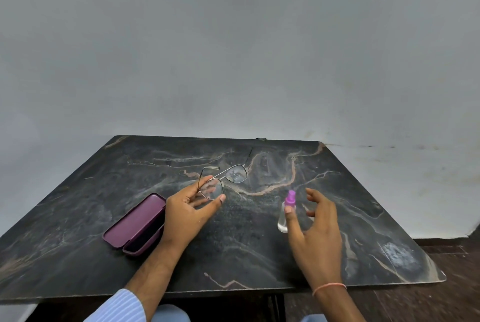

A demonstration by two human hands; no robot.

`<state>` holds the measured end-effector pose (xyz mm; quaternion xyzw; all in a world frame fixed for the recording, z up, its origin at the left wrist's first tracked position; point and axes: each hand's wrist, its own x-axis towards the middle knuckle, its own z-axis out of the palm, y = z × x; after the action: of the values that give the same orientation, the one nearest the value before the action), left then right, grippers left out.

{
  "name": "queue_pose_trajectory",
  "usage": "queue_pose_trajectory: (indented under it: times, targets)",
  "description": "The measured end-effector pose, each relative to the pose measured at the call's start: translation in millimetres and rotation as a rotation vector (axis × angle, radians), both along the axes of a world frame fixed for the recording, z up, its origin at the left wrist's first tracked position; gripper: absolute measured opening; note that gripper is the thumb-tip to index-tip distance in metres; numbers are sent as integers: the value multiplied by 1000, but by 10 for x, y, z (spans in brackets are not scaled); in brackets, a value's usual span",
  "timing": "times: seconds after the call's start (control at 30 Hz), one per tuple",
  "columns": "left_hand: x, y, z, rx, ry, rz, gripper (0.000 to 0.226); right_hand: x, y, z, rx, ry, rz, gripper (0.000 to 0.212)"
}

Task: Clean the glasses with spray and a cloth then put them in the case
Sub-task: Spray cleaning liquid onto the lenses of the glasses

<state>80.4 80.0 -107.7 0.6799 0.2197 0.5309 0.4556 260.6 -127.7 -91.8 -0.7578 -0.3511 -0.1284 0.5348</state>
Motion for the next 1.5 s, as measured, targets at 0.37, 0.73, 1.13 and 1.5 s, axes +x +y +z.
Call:
queue_pose_trajectory:
  times: [0.37, 0.73, 1.13, 1.5]
  targets:
    - [3, 5, 9, 29, 26, 3, 60, 52, 174, -157, -240, -131, 47, 75]
    - [19, 27, -22, 50, 71, -11, 58, -76, 373, 99, 470, 1062, 976, 61]
    - [14, 10, -13, 61, 80, -73, 59, -61, 546, -3, 207, 689, 737, 46]
    - [26, -4, -22, 156, 122, -60, 59, -105, 660, 62, -162, -208, 302, 47]
